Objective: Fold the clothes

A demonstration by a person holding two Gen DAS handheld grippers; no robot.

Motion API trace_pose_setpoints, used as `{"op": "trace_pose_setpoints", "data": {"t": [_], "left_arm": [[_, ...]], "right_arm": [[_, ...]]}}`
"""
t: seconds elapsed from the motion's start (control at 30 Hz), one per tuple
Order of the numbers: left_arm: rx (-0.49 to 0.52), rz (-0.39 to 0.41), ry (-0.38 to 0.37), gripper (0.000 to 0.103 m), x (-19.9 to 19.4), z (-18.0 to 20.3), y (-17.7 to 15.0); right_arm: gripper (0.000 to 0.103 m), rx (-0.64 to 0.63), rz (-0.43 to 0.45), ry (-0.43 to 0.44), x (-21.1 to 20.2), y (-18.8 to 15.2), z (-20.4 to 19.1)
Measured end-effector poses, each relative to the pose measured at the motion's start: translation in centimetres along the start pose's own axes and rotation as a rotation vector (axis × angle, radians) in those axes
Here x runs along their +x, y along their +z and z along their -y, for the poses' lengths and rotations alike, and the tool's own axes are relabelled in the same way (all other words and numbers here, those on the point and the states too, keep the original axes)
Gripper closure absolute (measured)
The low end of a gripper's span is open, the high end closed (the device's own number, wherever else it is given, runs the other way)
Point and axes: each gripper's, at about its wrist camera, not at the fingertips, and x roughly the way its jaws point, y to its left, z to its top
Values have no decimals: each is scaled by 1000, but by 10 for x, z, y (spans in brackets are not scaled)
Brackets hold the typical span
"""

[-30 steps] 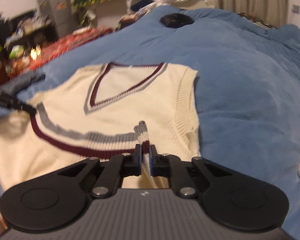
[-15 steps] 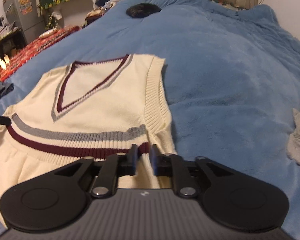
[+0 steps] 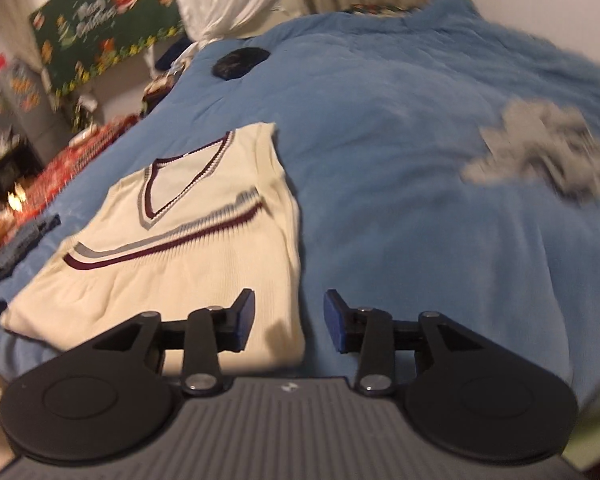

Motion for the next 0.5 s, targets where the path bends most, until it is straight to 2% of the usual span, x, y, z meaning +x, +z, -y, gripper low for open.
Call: {"op": "trace_pose_setpoints", "data": {"t": [0.13,0.27,0.37,0.5], "left_arm": [[-115,46,-43,66,-7,-11,-18],[-243,75,-52,66,-5,-20,-22],[-346,72,-86,66,-5,-29,-25],[-487,38,-141,66,2,-37,-32]], "right_arm": [[60,62,21,-9,-16,-21,12],[59,256,21,40,-20,-30,32],[57,418,30,99,-13,-35,46],[57,533,34,152,-3,-41,52]]}}
